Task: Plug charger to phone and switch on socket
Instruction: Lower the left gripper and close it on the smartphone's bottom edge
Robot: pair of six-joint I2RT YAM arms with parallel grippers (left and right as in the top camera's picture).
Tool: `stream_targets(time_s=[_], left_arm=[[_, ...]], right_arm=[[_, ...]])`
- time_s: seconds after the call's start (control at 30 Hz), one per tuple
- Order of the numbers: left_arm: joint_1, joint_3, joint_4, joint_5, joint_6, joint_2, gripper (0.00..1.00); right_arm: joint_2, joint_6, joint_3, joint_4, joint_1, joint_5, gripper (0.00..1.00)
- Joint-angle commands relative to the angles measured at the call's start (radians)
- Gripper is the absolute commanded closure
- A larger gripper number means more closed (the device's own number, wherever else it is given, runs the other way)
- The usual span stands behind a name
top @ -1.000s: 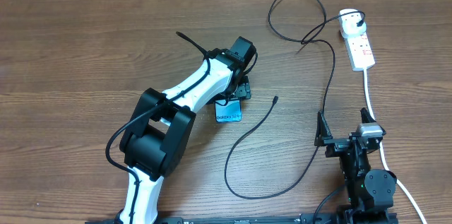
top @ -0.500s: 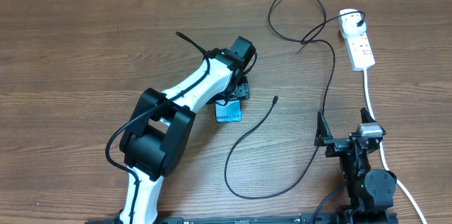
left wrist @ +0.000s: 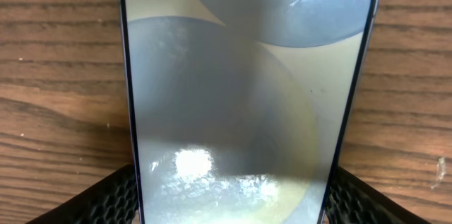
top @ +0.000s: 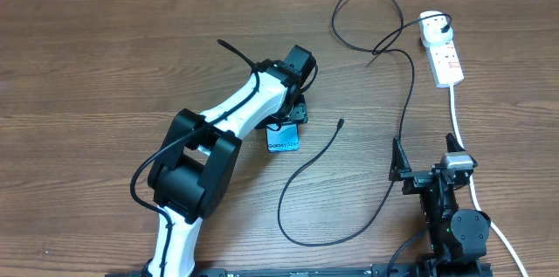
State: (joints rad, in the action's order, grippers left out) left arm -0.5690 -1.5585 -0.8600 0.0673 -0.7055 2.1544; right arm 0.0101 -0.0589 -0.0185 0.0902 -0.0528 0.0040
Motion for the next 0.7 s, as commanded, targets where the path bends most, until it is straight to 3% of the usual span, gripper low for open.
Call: stream_targets(time_s=[0.0,0.67], left_arm=[[0.006,-0.011,-0.011,-0.016,-0.013,0.024,0.25],[0.006,-0.017,-0.026,-0.016,-0.013,0.022,0.27]], right_arm=[[-0.007,0.003,0.011,-0.006,0.004,0.001,0.0],[-0.007,0.003,0.011,-0.006,0.004,0.001,0.0]])
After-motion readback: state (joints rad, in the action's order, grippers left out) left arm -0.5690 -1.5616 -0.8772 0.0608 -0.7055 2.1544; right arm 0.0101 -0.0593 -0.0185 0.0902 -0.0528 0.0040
